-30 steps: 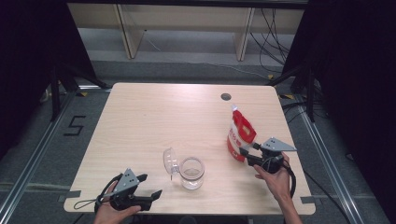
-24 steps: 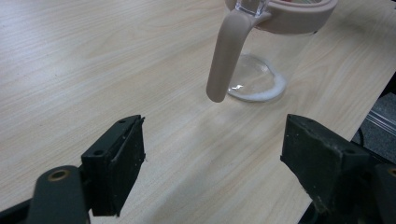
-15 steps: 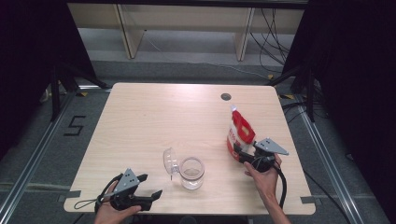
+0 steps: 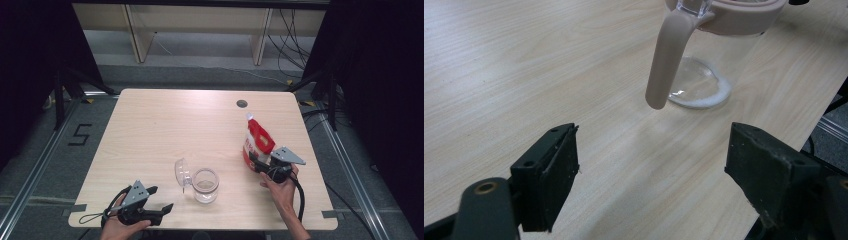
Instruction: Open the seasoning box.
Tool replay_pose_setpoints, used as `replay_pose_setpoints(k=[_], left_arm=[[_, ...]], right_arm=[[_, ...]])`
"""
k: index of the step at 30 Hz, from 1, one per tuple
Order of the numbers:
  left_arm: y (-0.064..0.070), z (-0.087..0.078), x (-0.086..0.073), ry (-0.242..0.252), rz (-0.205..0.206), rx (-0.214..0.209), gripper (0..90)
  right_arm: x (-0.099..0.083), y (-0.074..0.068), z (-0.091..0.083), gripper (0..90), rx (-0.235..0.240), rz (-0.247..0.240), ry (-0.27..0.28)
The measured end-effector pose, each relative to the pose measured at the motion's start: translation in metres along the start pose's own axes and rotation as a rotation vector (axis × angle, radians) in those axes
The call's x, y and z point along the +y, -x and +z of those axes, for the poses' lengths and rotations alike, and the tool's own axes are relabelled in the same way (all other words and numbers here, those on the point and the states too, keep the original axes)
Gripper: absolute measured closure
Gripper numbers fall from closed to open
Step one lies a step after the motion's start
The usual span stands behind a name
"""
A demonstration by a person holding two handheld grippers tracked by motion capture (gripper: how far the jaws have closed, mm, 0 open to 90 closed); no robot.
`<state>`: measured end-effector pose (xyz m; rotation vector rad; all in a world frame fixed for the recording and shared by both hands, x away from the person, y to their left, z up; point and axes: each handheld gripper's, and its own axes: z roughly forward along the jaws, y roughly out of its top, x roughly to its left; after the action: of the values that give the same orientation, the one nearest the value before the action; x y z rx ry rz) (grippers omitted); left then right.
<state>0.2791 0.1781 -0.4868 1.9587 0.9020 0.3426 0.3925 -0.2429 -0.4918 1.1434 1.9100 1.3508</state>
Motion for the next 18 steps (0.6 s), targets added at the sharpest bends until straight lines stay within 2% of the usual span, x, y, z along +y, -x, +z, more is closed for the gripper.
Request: replay_pose_setpoints(k=[3, 4, 5, 6, 7, 8, 11, 12, 13, 14, 15, 16, 18], left_arm=[[0.0, -0.001, 0.0, -0.012, 0.009, 0.008, 20.5], [0.001, -0.001, 0.0, -0.015, 0.004, 0.011, 20.5], [0.001, -0.001, 0.0, -0.015, -0.005, 0.005, 20.5], [0.0, -0.001, 0.001, -0.012, 0.013, 0.005, 20.5], [0.001, -0.001, 0.001, -0.009, 0.007, 0.003, 20.5], [0.001, -0.001, 0.001, -0.003, 0.007, 0.006, 20.5], [0.001, -0.001, 0.0, -0.015, -0.007, 0.009, 20.5], [0.0, -0.001, 0.001, -0.013, 0.01, 0.011, 20.5], [0.0, -0.001, 0.001, -0.014, 0.009, 0.011, 20.5], [0.0, -0.001, 0.001, -0.014, 0.006, 0.01, 20.5], [0.0, -0.001, 0.001, -0.014, 0.006, 0.009, 20.5], [0.002, 0.0, 0.0, -0.015, -0.008, 0.006, 20.5], [0.003, 0.0, 0.0, -0.01, -0.009, 0.013, 20.4]], right_arm=[[0.0, 0.0, -0.001, 44.1, -0.003, -0.011, -0.004], [0.0, 0.001, -0.002, 44.2, 0.014, -0.028, -0.002], [0.0, 0.0, -0.003, 44.3, 0.016, -0.019, 0.0], [0.0, 0.0, -0.005, 44.4, 0.021, -0.011, -0.018], [0.0, 0.001, -0.008, 44.5, 0.03, -0.006, -0.027], [0.0, 0.007, -0.009, 44.7, 0.066, -0.053, -0.021], [-0.001, 0.006, -0.015, 44.8, 0.072, -0.033, -0.03], [-0.004, 0.01, -0.02, 44.8, 0.081, -0.065, -0.012], [-0.004, 0.01, -0.02, 44.8, 0.081, -0.065, -0.012], [-0.005, 0.008, -0.023, 44.8, 0.093, -0.023, -0.025], [-0.006, 0.01, -0.024, 44.8, 0.093, -0.046, -0.023], [-0.007, 0.01, -0.026, 44.7, 0.096, -0.048, -0.019], [-0.008, 0.01, -0.026, 44.5, 0.095, -0.047, -0.013]])
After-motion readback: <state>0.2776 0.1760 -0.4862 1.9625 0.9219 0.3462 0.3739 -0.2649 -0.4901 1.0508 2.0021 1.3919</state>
